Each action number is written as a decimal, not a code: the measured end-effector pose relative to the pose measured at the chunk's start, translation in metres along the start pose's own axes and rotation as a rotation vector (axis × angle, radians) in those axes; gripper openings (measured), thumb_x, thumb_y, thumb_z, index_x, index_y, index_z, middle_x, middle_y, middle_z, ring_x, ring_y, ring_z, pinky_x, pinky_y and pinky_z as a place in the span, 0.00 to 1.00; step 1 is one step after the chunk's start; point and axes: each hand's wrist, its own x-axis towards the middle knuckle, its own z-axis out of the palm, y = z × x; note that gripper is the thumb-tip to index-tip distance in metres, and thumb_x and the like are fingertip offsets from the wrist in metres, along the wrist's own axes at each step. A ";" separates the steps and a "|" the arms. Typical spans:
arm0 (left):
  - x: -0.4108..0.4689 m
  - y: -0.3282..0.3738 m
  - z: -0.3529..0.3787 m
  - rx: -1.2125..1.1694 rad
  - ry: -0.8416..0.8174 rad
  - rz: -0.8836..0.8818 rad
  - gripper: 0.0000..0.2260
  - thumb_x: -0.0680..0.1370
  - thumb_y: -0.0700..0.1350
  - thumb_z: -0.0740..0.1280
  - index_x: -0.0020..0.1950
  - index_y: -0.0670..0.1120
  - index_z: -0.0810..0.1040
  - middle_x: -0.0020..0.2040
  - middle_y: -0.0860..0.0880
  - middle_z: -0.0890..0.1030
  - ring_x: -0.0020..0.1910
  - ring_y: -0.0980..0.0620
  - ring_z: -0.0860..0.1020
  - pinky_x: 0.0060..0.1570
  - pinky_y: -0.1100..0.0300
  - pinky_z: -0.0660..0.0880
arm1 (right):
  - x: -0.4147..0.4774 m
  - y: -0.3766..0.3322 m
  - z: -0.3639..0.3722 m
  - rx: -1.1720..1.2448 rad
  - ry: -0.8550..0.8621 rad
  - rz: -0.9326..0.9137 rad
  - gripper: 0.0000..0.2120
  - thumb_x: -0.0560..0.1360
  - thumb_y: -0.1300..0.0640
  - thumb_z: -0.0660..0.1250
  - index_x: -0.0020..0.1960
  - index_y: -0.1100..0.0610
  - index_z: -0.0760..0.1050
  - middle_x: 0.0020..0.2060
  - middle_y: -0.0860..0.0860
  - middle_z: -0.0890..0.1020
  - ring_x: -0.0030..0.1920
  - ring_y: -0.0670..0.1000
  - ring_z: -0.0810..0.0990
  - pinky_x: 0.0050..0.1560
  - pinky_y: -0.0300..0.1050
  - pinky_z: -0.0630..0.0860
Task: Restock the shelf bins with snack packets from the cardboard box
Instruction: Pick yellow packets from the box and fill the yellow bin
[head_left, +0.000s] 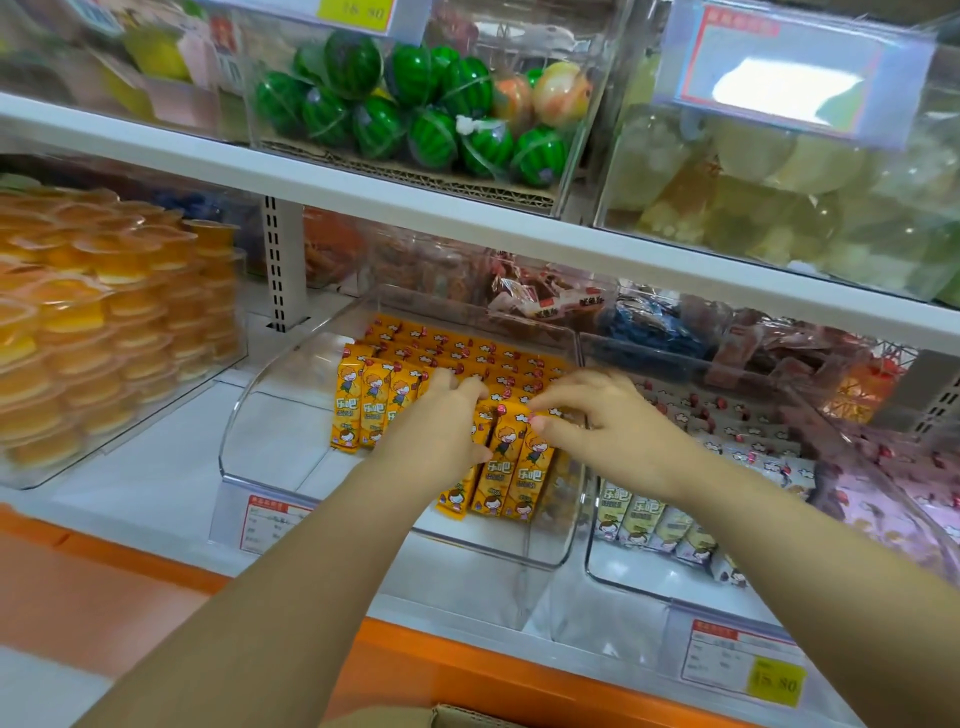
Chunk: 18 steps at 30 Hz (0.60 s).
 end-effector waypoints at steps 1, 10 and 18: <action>0.000 0.000 0.000 0.007 0.000 0.002 0.28 0.74 0.47 0.72 0.71 0.51 0.65 0.69 0.48 0.62 0.60 0.46 0.74 0.57 0.50 0.75 | -0.004 0.001 0.001 0.025 0.037 -0.024 0.15 0.77 0.44 0.61 0.61 0.45 0.77 0.62 0.46 0.73 0.66 0.49 0.65 0.64 0.48 0.63; 0.006 -0.002 0.005 0.105 -0.007 -0.010 0.22 0.76 0.42 0.69 0.68 0.49 0.67 0.63 0.45 0.72 0.56 0.44 0.76 0.52 0.50 0.76 | -0.022 0.003 0.009 0.120 0.200 -0.127 0.09 0.76 0.49 0.65 0.54 0.49 0.81 0.53 0.41 0.77 0.61 0.41 0.68 0.60 0.36 0.58; 0.012 -0.006 0.006 0.033 -0.007 -0.005 0.25 0.75 0.42 0.71 0.69 0.50 0.66 0.65 0.45 0.72 0.59 0.46 0.75 0.56 0.49 0.76 | -0.023 0.004 0.012 0.154 0.197 -0.118 0.09 0.77 0.50 0.64 0.52 0.49 0.81 0.54 0.42 0.78 0.60 0.39 0.67 0.59 0.37 0.58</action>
